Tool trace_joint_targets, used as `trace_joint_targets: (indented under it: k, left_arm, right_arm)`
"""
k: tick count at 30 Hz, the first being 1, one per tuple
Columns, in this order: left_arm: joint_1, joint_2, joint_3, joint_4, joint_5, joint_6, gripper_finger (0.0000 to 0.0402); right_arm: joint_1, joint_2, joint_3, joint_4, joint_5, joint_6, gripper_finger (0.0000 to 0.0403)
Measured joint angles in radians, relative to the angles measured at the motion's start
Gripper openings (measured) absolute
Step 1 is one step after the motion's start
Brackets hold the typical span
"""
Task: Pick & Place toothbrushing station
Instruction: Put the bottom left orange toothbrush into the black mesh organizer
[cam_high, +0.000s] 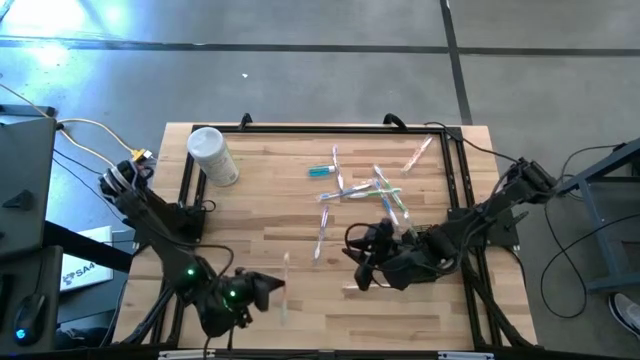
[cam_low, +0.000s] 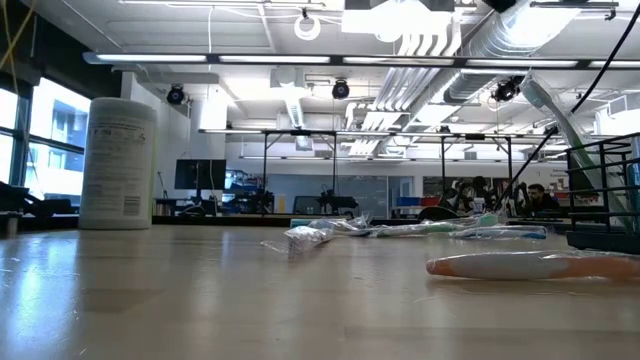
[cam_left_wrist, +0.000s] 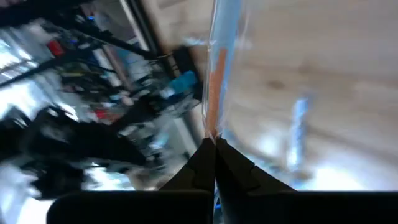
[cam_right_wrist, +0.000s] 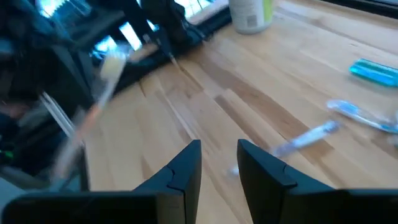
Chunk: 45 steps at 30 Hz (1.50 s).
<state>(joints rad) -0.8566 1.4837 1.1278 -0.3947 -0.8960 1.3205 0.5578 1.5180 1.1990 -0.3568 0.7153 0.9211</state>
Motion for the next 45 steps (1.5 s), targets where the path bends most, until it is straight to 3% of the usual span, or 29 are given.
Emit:
trace_joint_targets:
  k: [4,6,10,16,20,27,32,39,45]
  left_arm:
    - [0.014,0.049,0.0,0.117,-0.063,0.185,0.0001]
    - [0.028,0.077,0.001,0.156,-0.084,0.237,0.0001]
    - [0.051,0.112,0.001,0.17,-0.133,0.29,0.0]
    - [0.051,0.128,0.001,0.17,-0.142,0.308,0.0]
    - [0.051,0.128,0.001,0.17,-0.143,0.327,0.0]
    - [0.052,0.128,0.001,0.169,-0.132,0.337,0.0]
    - [0.052,0.128,0.001,0.181,-0.12,0.351,0.0]
    - [0.053,0.127,0.001,0.24,-0.113,0.377,0.0]
    - [0.09,0.127,0.001,0.258,-0.101,0.411,0.0]
  right_arm:
    - [-0.019,0.028,-0.005,0.093,-0.042,-0.13,0.0095]
    - [-0.04,0.049,0.002,0.185,-0.123,-0.247,0.0095]
    - [-0.057,0.091,0.0,0.321,-0.252,-0.374,0.0095]
    - [-0.08,0.144,-0.001,0.414,-0.289,-0.429,0.0107]
    - [-0.104,0.168,-0.001,0.438,-0.29,-0.425,0.0151]
    - [-0.139,0.219,-0.001,0.554,-0.401,-0.457,0.025]
    - [-0.16,0.227,-0.001,0.609,-0.408,-0.49,0.0283]
    - [-0.162,0.226,-0.001,0.635,-0.407,-0.533,0.0284]
    - [-0.172,0.226,-0.001,0.656,-0.457,-0.534,0.0261]
